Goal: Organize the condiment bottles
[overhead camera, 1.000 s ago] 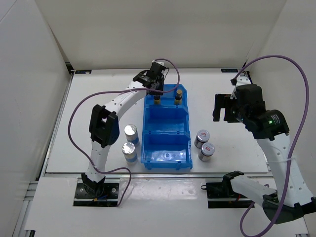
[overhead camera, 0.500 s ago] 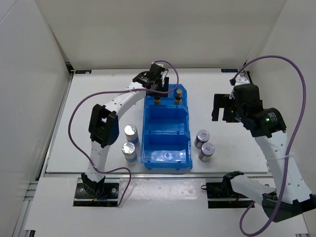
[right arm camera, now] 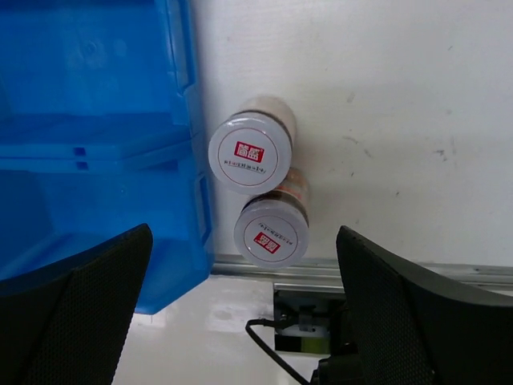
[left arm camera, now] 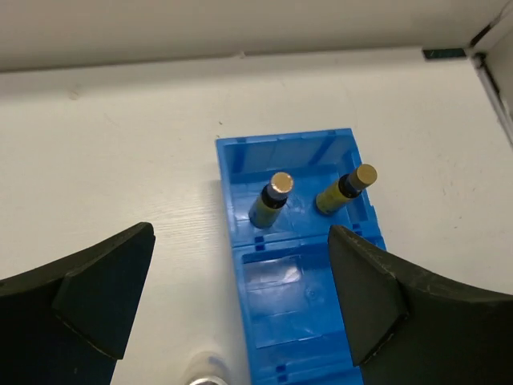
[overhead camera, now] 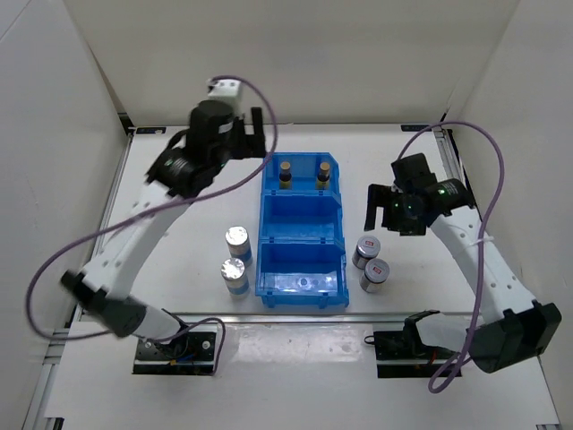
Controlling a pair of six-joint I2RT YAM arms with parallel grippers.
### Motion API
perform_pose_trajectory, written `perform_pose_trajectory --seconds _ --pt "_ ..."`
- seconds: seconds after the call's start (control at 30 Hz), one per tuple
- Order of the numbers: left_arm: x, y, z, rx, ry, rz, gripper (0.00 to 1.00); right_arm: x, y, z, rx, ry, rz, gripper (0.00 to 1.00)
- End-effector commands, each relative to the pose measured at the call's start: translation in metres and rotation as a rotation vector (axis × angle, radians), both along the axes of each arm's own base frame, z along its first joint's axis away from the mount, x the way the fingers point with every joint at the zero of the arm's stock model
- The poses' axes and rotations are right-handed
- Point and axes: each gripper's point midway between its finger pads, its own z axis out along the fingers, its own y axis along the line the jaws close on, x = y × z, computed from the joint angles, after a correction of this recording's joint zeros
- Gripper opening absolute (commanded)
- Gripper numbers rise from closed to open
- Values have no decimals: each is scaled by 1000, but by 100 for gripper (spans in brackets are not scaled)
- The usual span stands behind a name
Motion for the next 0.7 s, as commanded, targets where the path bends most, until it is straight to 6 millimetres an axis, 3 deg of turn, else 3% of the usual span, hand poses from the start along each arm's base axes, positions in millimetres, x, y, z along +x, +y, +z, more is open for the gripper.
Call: perform_pose_trajectory --seconds 0.0,0.03,0.07,0.1,0.13,0.2,0.27,0.3,0.33,0.4,0.67 --pt "-39 54 14 58 -55 87 100 -2 12 -28 55 99 -28 97" --pt "-48 61 -8 96 -19 81 100 -2 12 -36 48 117 -29 95" --pt "-56 69 -13 103 -17 91 100 -4 14 -49 53 153 -32 95" --pt "-70 84 -5 87 -49 115 100 -5 16 -55 58 168 -28 95" --pt "-77 89 -25 118 -19 110 100 -4 17 -60 61 171 -36 94" --pt "-94 106 -24 107 -42 132 100 -1 20 -73 64 196 -32 94" --pt "-103 117 -47 133 -13 150 100 0 24 -84 69 229 -27 93" --pt "-112 123 -46 130 -29 148 100 0 24 -87 65 239 -27 93" --pt "-115 127 -61 151 -8 155 100 2 26 -88 73 241 -24 93" --pt "-119 135 -67 161 -5 180 100 5 27 -91 73 243 -24 92" --pt "-124 144 -71 154 -11 216 100 6 22 -115 23 303 -62 83"
